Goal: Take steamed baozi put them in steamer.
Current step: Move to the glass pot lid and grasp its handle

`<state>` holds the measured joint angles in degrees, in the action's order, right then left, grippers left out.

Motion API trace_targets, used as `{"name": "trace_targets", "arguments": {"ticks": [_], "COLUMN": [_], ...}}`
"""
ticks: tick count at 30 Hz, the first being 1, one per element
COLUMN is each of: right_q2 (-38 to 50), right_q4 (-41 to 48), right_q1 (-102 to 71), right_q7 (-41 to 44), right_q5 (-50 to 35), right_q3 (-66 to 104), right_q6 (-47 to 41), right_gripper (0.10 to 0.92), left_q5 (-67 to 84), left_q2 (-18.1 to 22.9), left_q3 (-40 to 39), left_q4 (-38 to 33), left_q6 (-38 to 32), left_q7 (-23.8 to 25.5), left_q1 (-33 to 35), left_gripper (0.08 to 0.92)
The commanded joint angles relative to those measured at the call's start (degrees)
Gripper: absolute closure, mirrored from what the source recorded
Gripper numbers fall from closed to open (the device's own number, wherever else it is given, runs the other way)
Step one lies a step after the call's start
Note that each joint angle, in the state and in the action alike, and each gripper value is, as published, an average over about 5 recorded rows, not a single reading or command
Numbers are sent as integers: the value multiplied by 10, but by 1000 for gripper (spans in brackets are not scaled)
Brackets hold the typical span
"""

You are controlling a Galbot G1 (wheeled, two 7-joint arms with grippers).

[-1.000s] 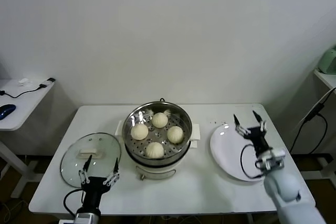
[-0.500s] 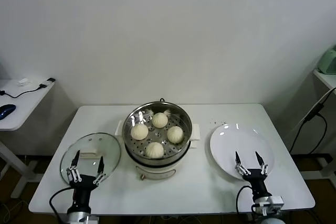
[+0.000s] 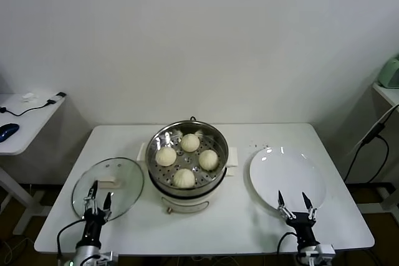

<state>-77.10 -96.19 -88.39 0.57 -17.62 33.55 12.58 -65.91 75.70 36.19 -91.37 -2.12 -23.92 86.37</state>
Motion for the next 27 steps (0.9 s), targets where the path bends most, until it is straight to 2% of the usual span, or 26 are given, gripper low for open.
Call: {"name": "trace_targets", "arguments": {"ticks": [1, 16, 27], "right_q2": [-12, -17, -20], "right_q4": [-14, -19, -19], "right_q1": [-17, -27, -27], "right_q7": [-1, 2, 5], "right_q5": [7, 9, 13], "right_q3": [6, 11, 11], "right_q6": [-9, -8, -5], "right_gripper": [203, 203, 203], "left_q5": [-89, -85, -43], "left_q2": [-16, -41, -49], "left_q3": [3, -16, -36], "left_q4": [72, 125, 119], "left_q6": [38, 72, 97], "left_q7": [-7, 29, 70], "left_q1": [-52, -123, -138], "left_gripper": [177, 177, 199]}}
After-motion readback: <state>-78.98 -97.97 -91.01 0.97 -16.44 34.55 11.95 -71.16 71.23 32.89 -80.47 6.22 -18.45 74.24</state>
